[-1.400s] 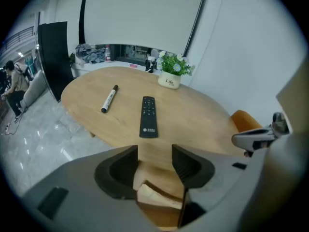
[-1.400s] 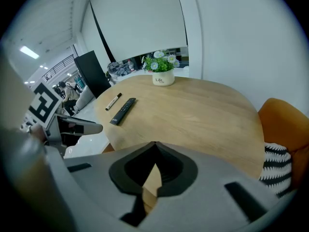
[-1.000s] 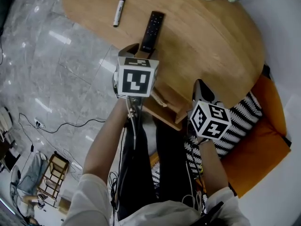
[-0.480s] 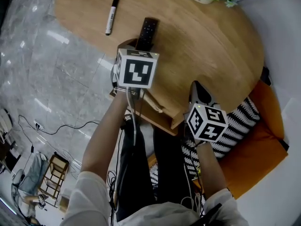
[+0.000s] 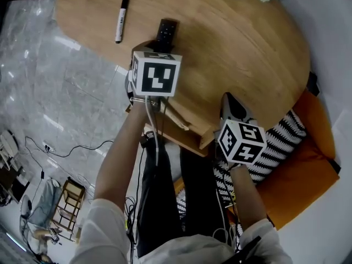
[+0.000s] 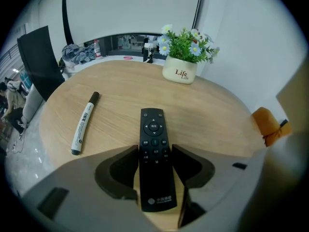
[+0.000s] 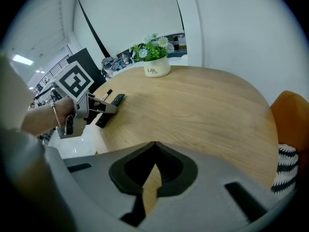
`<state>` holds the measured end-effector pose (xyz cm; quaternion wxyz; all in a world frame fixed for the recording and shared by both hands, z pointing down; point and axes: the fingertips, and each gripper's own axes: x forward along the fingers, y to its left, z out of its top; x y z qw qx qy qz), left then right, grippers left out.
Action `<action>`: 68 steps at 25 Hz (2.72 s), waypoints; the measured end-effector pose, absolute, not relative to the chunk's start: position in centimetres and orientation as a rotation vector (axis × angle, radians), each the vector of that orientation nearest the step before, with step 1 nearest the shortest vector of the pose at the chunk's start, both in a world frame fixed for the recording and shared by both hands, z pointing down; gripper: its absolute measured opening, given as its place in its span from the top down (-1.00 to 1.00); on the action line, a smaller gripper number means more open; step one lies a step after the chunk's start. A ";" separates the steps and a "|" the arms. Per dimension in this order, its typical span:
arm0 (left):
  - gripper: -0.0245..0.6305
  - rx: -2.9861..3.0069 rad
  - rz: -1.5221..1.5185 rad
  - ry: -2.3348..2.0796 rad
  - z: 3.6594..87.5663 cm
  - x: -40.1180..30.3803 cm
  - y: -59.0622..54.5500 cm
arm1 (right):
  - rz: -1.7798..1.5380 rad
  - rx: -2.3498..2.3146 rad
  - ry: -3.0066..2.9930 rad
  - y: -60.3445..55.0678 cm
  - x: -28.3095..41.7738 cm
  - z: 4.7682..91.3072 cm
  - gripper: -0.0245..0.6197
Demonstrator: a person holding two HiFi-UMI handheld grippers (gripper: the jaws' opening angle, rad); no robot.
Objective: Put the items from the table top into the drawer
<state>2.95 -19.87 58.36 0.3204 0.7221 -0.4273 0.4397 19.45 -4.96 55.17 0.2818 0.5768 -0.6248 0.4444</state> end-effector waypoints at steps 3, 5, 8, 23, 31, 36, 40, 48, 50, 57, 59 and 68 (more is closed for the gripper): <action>0.33 1.879 1.160 -1.132 58.2 2.9 -20.0 | 1.190 1.544 -1.680 -5.1 19.7 54.9 0.95; 0.32 1.874 1.161 -1.139 58.2 2.8 -20.0 | 1.185 1.542 -1.683 -5.1 19.8 54.8 0.95; 0.32 1.879 1.169 -1.139 58.3 2.7 -19.9 | 1.173 1.542 -1.687 -5.2 20.1 54.7 0.95; 0.33 1.857 1.039 -1.182 55.8 1.6 -16.6 | 1.125 1.558 -1.711 -4.5 19.7 53.3 0.95; 0.33 1.783 0.944 -1.183 54.2 -0.4 -11.2 | 1.086 1.551 -1.741 -3.2 17.5 52.1 0.95; 0.33 1.747 0.936 -1.214 53.9 -2.1 -7.6 | 1.065 1.547 -1.757 -1.6 16.3 51.4 0.95; 0.33 1.704 0.907 -1.228 53.7 -3.5 -4.7 | 1.062 1.550 -1.753 0.1 15.3 51.1 0.95; 0.33 1.562 0.816 -1.264 56.0 -4.8 1.2 | 1.072 1.544 -1.747 3.1 13.8 51.4 0.95; 0.33 1.552 0.823 -1.253 56.7 -4.5 2.5 | 1.068 1.536 -1.741 3.7 13.7 51.7 0.95; 0.33 1.538 0.824 -1.222 58.2 -3.2 4.5 | 1.076 1.552 -1.713 5.1 14.6 52.0 0.95; 0.33 1.534 0.822 -1.218 58.4 -2.7 4.7 | 1.079 1.554 -1.704 5.5 15.0 52.0 0.95; 0.29 1.514 0.699 -1.090 60.3 2.5 5.1 | 1.095 1.568 -1.669 6.4 17.7 52.7 0.95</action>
